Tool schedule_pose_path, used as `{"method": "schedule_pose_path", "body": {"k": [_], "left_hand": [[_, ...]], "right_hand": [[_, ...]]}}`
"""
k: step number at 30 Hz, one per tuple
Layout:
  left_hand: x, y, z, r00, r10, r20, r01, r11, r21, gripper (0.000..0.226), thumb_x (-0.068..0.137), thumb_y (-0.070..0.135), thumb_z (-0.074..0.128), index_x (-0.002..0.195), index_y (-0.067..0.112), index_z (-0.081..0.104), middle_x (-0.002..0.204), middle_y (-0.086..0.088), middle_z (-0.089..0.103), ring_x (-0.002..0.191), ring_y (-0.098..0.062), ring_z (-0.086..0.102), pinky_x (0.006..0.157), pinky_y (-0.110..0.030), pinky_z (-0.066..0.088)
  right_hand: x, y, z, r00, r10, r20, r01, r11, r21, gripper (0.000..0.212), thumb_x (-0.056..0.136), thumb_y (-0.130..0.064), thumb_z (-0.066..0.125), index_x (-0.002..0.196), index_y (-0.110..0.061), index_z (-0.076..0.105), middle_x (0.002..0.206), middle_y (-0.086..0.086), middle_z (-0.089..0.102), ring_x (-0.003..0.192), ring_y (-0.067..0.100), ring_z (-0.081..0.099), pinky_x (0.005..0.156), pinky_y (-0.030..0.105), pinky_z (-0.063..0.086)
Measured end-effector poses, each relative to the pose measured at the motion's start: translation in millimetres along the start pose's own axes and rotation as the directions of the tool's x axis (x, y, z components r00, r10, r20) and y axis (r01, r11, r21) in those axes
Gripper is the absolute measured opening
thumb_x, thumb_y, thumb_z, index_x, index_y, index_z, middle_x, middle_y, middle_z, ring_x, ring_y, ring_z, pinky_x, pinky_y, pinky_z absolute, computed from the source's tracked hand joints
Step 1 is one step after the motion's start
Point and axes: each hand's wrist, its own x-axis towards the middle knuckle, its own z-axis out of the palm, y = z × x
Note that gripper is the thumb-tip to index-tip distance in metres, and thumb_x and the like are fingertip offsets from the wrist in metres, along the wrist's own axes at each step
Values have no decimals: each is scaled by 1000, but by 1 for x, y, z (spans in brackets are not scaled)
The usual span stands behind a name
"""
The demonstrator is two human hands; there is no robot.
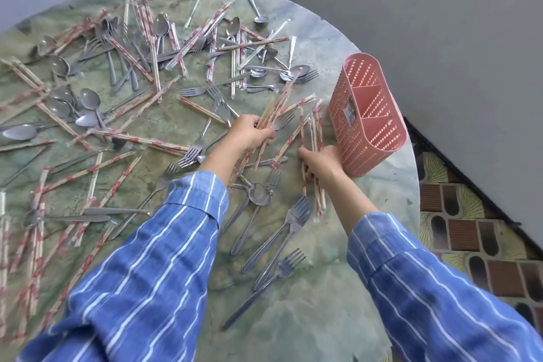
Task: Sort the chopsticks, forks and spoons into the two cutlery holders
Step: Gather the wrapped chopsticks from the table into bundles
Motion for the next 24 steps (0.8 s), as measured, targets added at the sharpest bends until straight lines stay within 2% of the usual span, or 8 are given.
{"method": "schedule_pose_path", "body": {"k": [1,3,5,8,11,16,22,24], "left_hand": [[0,2,4,1000,-9,10,9,999,-41,14,91,17,59,102,8,61,77,-1,68,58,-8,64,54,-14,50],[2,5,13,1000,-10,-6,10,998,-61,12,91,19,57,98,10,55,87,-9,69,67,-18,65,68,-27,57],[5,7,22,998,15,-57,-11,998,69,22,89,32,62,98,12,57,98,-13,69,84,-26,65,80,-35,54],[5,14,32,989,94,-112,-65,970,232,34,85,39,69,102,10,66,102,-11,70,98,-27,63,79,-31,46],[6,17,42,985,128,-116,-86,946,312,42,77,43,76,97,7,67,99,-15,70,96,-30,63,78,-33,46],[4,21,48,985,133,-106,-80,911,404,35,76,27,76,98,1,66,102,-19,67,101,-33,61,84,-34,48],[-5,29,34,993,108,-54,-89,955,285,19,86,30,60,93,12,62,88,-12,63,86,-28,59,64,-27,38],[-8,32,25,994,105,-37,-96,976,193,19,89,29,53,96,13,59,89,-9,64,80,-26,59,61,-29,44]], "right_hand": [[-3,2,-2,1000,-1,-3,1,998,57,23,77,-25,69,63,-13,55,51,4,53,44,21,51,51,31,43],[-13,4,-7,1000,-12,-6,12,990,141,19,81,-23,66,68,-14,55,54,3,52,44,17,48,49,28,42],[-26,9,-10,999,-43,11,40,978,207,11,84,-21,62,80,-11,60,61,4,54,49,15,50,51,25,44],[-45,18,-13,990,-134,43,112,934,340,10,89,-19,60,92,-10,62,69,2,53,57,14,49,56,29,46],[-60,26,-17,984,-174,47,142,908,393,6,96,-20,56,91,-15,58,71,-1,52,54,10,46,51,19,44],[-68,37,-20,971,-212,109,141,880,454,4,102,-21,46,100,-18,49,93,0,72,51,6,43,53,19,42],[-73,30,-28,927,-353,131,242,825,511,9,103,-18,41,105,-18,50,81,-3,58,67,12,47,57,24,48],[-76,26,-29,912,-381,155,246,808,535,14,103,-19,41,111,-22,53,79,-4,56,70,11,49,60,32,51]]}}
